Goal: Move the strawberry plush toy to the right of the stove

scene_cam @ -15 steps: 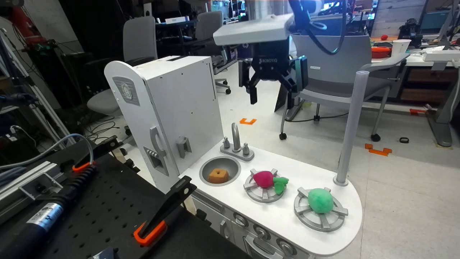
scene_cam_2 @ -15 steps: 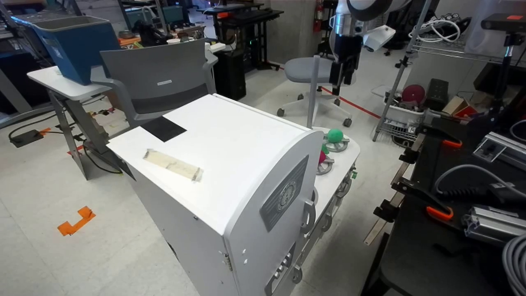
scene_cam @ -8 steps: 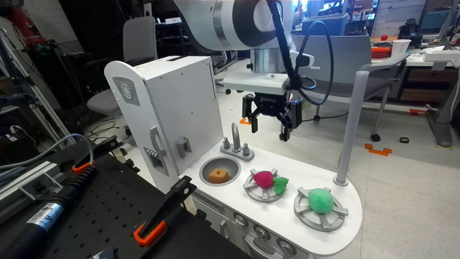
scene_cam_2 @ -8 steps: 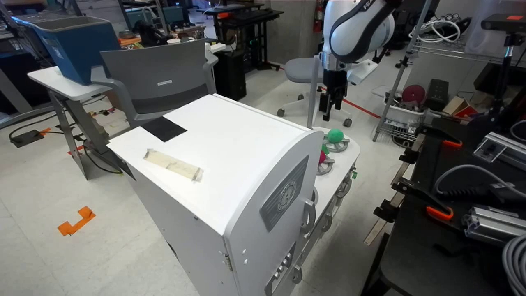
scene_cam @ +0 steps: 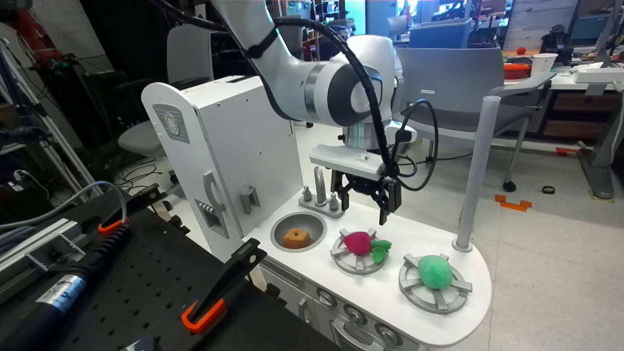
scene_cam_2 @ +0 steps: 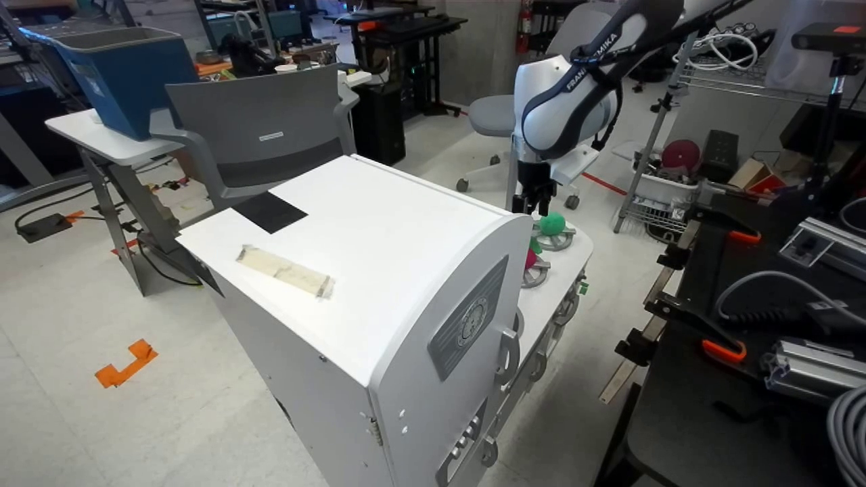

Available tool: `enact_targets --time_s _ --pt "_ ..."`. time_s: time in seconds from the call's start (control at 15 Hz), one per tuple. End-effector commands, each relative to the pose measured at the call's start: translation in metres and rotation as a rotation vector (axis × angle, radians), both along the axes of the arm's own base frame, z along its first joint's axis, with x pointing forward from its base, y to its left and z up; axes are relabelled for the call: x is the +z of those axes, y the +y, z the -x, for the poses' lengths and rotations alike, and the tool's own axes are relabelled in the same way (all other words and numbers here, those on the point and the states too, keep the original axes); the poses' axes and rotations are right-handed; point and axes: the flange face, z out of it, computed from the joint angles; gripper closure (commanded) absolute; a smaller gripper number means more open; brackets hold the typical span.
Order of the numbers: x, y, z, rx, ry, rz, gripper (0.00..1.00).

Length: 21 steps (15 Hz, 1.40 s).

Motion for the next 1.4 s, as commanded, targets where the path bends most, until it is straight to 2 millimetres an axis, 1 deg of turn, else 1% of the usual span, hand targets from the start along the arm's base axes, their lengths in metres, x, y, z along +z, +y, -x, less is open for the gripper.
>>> enact_targets --time_s 0.0,0.2,0.53,0.6,0.67,0.73,0.87,1.0,1.27,1.33 --pt "-0.035 0.003 -0.014 -0.008 0.017 0.004 0.0" --pt "-0.062 0.01 -0.02 -0.012 0.023 -0.011 0.0" --pt "-0.093 0.021 -0.029 -0.034 0.025 0.004 0.0" --pt "-0.099 0.021 -0.028 -0.045 0.039 0.01 0.25" --pt "-0.104 0.022 -0.029 -0.051 0.046 0.016 0.26" --pt "-0.091 0.021 -0.023 -0.063 0.055 0.026 0.35" --pt "-0.091 0.018 -0.025 -0.08 0.055 0.034 0.51" --pt "-0.087 0.013 -0.026 -0.091 0.052 0.036 0.65" --pt "-0.072 -0.003 -0.035 -0.124 0.037 0.015 0.95" --pt "-0.066 -0.009 -0.039 -0.137 0.026 0.008 0.99"
